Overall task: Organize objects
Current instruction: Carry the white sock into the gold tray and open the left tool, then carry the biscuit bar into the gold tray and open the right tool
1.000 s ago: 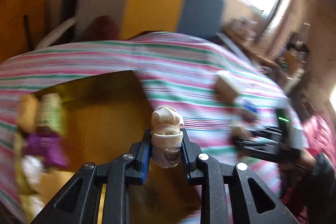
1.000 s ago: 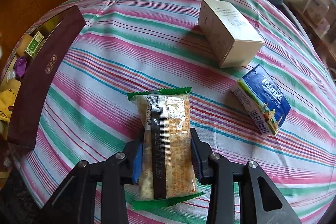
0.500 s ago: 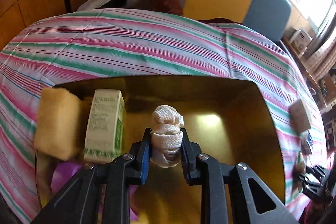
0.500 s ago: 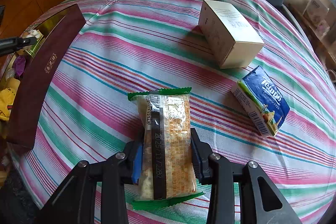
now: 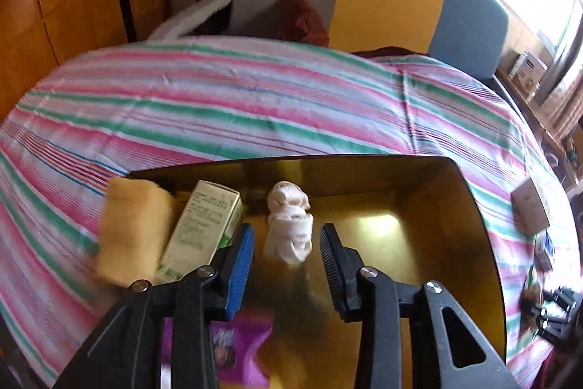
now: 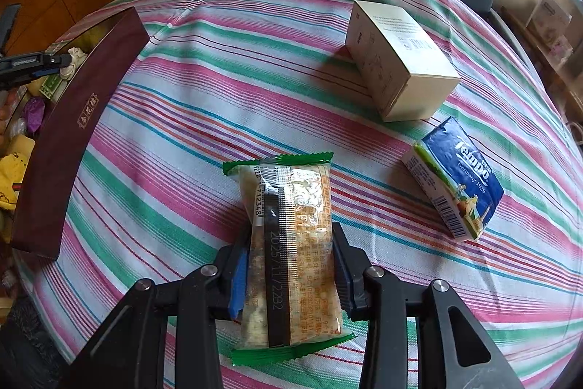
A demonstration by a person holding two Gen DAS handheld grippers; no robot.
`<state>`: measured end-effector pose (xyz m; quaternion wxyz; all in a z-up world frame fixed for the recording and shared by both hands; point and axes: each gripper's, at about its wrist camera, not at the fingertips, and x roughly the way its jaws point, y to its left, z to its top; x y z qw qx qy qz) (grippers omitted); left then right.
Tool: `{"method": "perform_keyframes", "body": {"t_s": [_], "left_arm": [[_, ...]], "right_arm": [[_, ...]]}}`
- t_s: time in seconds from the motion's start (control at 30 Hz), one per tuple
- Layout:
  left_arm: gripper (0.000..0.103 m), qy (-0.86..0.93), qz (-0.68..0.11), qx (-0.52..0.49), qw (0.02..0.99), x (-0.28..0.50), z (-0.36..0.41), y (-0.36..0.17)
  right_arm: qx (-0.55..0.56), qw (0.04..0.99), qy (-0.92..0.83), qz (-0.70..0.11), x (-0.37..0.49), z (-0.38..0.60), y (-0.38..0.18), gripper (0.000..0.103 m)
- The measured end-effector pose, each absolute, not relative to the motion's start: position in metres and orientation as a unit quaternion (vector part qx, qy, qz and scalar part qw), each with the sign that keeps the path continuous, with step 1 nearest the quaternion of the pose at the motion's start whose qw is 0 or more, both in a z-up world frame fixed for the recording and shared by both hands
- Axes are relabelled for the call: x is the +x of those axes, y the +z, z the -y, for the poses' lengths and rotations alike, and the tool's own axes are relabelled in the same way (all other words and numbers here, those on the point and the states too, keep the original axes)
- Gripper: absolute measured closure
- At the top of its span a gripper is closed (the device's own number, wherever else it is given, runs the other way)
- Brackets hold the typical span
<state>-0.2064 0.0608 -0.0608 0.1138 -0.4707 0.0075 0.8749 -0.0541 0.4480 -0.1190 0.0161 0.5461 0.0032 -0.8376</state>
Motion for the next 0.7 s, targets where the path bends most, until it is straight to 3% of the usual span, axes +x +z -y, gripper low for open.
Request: {"method": "perform_keyframes", "body": {"t_s": [0.4,0.7], "left_arm": [[0.065,0.907,-0.055,-0.392,0.143,-0.071,-0.061,-0.023],[0.065,0.914,-0.064,-0.379,0.126,-0.034,-0.052,-0.027]], "right_arm": [[0.542,0.011,-0.84,-0.027,-0.051,-0.444,-0.115,0.063],[0.542,0.006,-0.84,-0.024,-0.049,-0.44,-0.116,0.063]]}}
